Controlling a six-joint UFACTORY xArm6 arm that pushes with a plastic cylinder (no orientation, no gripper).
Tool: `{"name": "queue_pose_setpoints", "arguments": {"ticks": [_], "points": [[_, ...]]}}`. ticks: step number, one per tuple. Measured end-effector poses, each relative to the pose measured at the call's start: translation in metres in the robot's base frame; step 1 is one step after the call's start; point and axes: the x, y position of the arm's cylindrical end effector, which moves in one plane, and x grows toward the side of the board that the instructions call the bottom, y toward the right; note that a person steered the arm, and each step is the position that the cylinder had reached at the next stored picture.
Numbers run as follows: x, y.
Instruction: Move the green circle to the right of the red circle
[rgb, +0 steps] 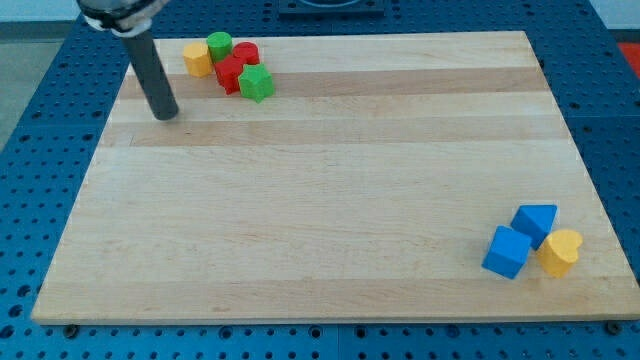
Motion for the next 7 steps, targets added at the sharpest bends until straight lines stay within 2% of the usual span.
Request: {"name": "queue_pose_setpoints", "arguments": {"ticks": [2, 4, 7], "points": [[-0.064, -0.021], [-0.118, 0.003], [-0.129, 0.091]]}}
